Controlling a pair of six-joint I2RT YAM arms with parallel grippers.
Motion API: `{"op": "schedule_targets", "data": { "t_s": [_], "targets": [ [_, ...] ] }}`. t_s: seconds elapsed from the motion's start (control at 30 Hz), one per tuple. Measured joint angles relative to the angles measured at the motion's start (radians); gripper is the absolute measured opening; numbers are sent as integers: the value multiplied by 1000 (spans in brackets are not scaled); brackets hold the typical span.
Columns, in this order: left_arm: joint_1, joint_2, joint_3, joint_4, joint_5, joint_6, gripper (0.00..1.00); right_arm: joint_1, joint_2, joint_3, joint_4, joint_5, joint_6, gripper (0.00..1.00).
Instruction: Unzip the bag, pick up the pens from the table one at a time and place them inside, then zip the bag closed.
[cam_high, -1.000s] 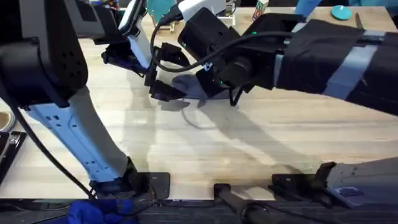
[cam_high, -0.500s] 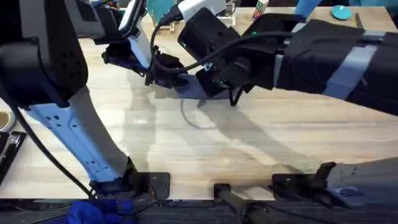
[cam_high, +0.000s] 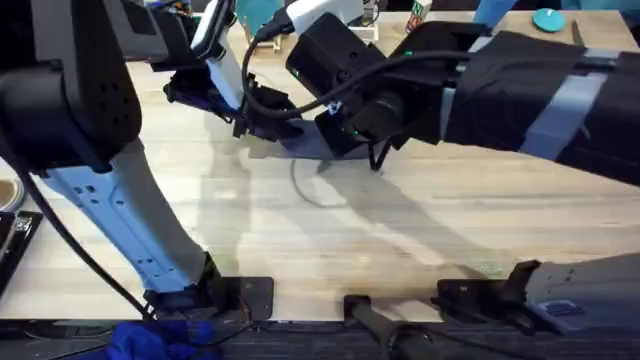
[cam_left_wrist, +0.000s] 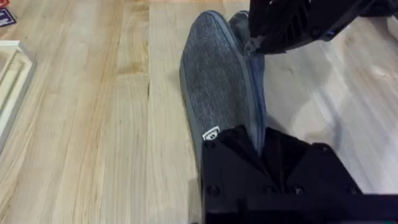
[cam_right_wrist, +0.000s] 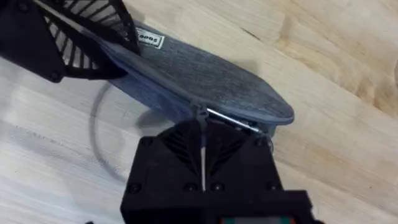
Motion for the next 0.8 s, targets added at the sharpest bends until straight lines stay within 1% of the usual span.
{"op": "schedule_targets", "data": {
  "t_s": [0.17,0.4,0.8],
  "targets": [
    [0,0,0,1,1,0,42,1,-7,0,-8,12,9,32],
    [-1,0,0,4,6,0,42,-9,-41,0,-60,35,28,32],
    [-1,0,0,11,7,0,42,-82,-41,0,-150,46,54,32]
  ]
}}
